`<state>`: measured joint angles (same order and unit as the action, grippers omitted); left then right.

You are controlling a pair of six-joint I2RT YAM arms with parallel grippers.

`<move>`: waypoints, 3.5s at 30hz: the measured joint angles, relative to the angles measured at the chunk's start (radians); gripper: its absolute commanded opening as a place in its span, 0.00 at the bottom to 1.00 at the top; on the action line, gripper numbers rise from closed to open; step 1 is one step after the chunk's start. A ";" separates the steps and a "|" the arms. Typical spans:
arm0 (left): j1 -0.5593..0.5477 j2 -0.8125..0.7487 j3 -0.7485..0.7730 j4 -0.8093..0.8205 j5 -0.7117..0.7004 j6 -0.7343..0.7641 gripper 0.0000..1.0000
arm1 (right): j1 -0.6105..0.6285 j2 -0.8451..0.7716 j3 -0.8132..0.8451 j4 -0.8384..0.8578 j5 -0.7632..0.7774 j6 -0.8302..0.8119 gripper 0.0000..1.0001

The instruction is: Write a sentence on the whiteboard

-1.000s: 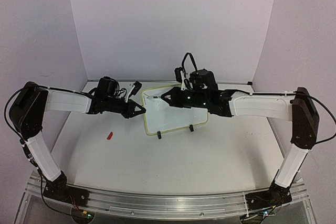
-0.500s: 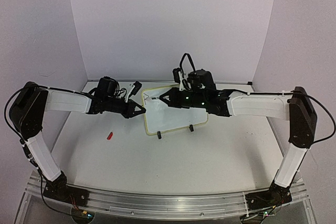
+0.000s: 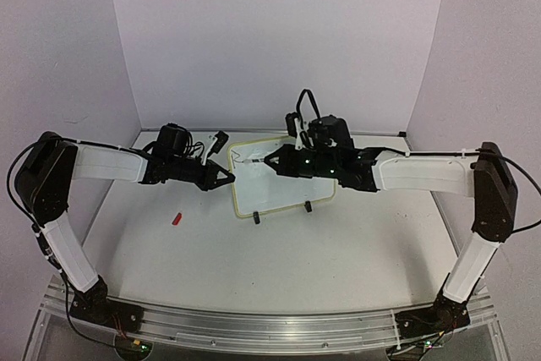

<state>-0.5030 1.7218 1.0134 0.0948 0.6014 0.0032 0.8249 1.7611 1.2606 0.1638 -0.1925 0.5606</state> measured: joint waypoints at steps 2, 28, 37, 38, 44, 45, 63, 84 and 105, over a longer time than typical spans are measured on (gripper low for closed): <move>0.000 0.000 0.000 0.000 0.000 0.000 0.00 | 0.000 0.000 0.000 0.000 -0.006 0.000 0.00; 0.000 0.000 0.002 0.000 -0.002 0.000 0.00 | 0.000 0.062 0.047 -0.001 -0.079 0.001 0.00; -0.001 0.000 0.002 0.000 -0.002 0.000 0.00 | 0.000 0.061 0.045 -0.003 -0.086 0.001 0.00; -0.001 0.000 0.002 0.000 -0.002 0.000 0.00 | 0.000 0.053 0.040 -0.003 -0.085 0.000 0.00; -0.002 0.000 0.002 0.000 -0.002 0.001 0.00 | 0.000 -0.058 -0.014 -0.020 -0.062 -0.002 0.00; -0.002 0.000 0.002 0.000 -0.003 0.001 0.00 | 0.000 -0.078 -0.018 -0.023 -0.056 -0.004 0.00; -0.002 0.000 0.008 -0.011 -0.003 0.004 0.00 | -0.013 -0.071 -0.015 -0.039 -0.052 -0.027 0.00; -0.003 0.000 0.013 -0.025 -0.003 0.019 0.00 | -0.013 -0.004 0.045 -0.052 -0.042 -0.033 0.00; -0.003 0.000 0.014 -0.026 -0.006 0.023 0.00 | -0.013 0.003 0.001 -0.055 -0.033 -0.016 0.00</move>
<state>-0.5060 1.7218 1.0275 0.0692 0.5959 0.0259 0.8120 1.7645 1.2617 0.1093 -0.2259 0.5448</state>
